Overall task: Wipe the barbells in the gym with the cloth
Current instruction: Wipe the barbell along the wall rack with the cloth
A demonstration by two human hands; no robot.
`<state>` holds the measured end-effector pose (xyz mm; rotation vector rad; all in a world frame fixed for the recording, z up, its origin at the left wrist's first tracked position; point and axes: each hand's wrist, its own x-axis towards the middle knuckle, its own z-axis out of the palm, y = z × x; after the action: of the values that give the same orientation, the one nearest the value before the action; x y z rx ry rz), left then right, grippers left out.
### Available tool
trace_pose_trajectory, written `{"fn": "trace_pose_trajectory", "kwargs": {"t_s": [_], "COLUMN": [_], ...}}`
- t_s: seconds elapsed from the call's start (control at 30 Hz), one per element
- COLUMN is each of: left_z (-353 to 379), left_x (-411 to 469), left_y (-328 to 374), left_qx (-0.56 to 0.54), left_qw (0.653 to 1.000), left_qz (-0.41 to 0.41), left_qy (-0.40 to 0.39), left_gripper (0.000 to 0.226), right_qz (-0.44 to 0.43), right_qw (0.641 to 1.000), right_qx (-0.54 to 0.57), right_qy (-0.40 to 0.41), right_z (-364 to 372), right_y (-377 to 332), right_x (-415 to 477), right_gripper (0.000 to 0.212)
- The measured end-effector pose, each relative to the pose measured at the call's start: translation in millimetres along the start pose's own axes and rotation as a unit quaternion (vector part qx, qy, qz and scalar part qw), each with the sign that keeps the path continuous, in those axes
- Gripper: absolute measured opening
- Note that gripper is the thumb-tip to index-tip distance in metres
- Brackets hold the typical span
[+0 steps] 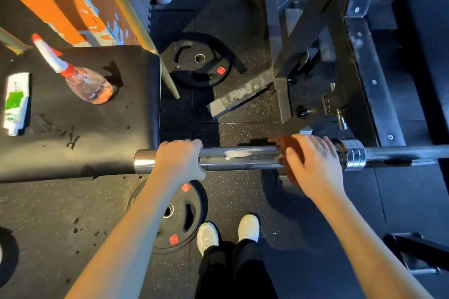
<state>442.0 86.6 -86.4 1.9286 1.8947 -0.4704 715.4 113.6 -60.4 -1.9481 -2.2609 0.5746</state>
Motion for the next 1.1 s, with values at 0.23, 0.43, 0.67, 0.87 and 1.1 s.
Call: {"fn": "trace_pose_trajectory", "kwargs": {"t_s": [0.23,0.43,0.67,0.87,1.1], "left_z": [17.3,27.4,-0.6,-18.9,-4.1], "left_x": [-10.4,-12.1,-9.0,14.6,0.7], "left_y": [5.8,9.1,1.3,-11.4,-3.2], "left_qx": [0.026,0.021,-0.034,-0.123,-0.031], "left_qw": [0.992,0.983,0.999,0.976,0.999], "left_qz": [-0.025,-0.041,-0.008,-0.012,-0.019], "left_qy": [0.122,0.177,0.007,-0.181,-0.029], "left_gripper": [0.046,0.042,0.057,0.066,0.049], "right_qz": [-0.102,-0.001,-0.139,-0.031,-0.146], "right_qw": [0.995,1.0,0.99,0.999,0.989], "right_qx": [-0.02,-0.025,0.003,0.01,-0.011], "right_qy": [-0.002,-0.013,0.005,0.008,0.008], "right_z": [45.7,17.9,46.4,15.8,50.4], "right_y": [-52.7,-6.1,-40.3,-1.4,-47.1], "right_x": [-17.5,7.5,-21.7,8.1,-20.0], "right_gripper": [0.042,0.045,0.046,0.053,0.046]}}
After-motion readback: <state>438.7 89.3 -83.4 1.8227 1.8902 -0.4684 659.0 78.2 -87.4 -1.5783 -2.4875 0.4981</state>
